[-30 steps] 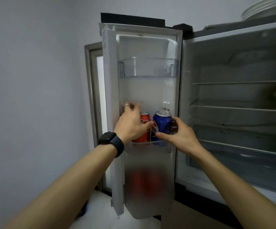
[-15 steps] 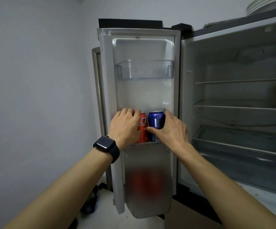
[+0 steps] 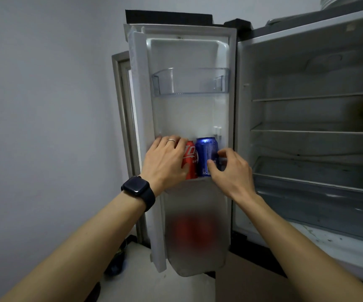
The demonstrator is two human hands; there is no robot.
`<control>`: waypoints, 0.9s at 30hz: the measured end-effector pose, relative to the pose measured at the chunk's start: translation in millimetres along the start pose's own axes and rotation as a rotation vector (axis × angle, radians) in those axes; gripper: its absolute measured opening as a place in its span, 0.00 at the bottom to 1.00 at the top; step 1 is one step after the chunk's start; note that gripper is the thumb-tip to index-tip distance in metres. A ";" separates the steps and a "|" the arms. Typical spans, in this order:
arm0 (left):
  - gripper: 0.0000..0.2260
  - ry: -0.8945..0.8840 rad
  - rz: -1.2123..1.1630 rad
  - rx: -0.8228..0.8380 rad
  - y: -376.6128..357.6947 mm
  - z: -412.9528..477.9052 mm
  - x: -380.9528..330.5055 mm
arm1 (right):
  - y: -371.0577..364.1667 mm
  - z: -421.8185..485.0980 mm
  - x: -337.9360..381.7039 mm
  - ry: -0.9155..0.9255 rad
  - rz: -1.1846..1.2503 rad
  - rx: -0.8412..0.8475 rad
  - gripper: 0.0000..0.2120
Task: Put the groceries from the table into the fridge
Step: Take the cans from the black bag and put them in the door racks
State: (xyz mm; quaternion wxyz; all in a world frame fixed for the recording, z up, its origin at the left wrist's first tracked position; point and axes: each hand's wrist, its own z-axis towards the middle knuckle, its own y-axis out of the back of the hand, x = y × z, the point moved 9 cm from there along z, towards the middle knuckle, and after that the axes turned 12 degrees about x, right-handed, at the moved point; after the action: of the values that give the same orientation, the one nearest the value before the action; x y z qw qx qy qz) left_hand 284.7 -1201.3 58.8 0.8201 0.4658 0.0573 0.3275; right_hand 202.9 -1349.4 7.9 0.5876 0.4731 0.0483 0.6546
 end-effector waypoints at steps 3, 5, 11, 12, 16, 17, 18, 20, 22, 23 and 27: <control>0.26 -0.027 -0.036 -0.025 3.6 -5.9 3.2 | 1.0 -16.3 -2.0 0.002 0.040 -0.055 0.14; 0.24 -0.057 -0.052 -0.069 6.1 -13.7 2.6 | 4.1 -32.4 0.8 0.026 0.065 -0.105 0.11; 0.24 -0.074 -0.214 -0.142 -31.0 -64.5 12.2 | -2.8 -99.2 1.6 0.058 0.064 -0.114 0.14; 0.26 -0.072 -0.238 -0.115 -44.1 -77.2 14.5 | -5.9 -112.8 0.5 0.055 0.059 -0.107 0.14; 0.29 -0.055 -0.353 -0.005 -81.4 -140.8 16.0 | -27.0 -171.6 2.4 0.046 0.025 -0.028 0.14; 0.28 -0.041 -0.360 0.029 -88.6 -158.7 15.7 | -35.3 -186.7 4.3 0.043 0.017 0.015 0.14; 0.27 -0.023 -0.368 0.068 -96.0 -177.0 15.7 | -43.4 -201.5 6.6 0.043 0.005 0.063 0.15; 0.27 0.031 -0.395 0.164 -110.9 -216.6 17.7 | -59.8 -232.2 12.1 0.041 -0.029 0.160 0.18; 0.26 0.107 -0.435 0.261 -124.7 -259.1 23.0 | -74.4 -262.8 19.8 0.041 -0.055 0.246 0.19; 0.26 0.134 -0.447 0.296 -128.4 -280.7 24.8 | -80.5 -278.0 25.0 0.047 -0.065 0.280 0.19; 0.24 0.222 -0.464 0.411 -124.0 -378.2 26.1 | -107.8 -344.8 46.7 0.074 -0.107 0.414 0.17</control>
State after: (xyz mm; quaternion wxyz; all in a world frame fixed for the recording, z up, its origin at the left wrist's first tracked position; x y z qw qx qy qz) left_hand 214.1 -954.8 -246.8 0.7503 0.5576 0.3159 0.1622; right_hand 54.3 -1108.6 -221.5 0.5098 0.5562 0.2281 0.6155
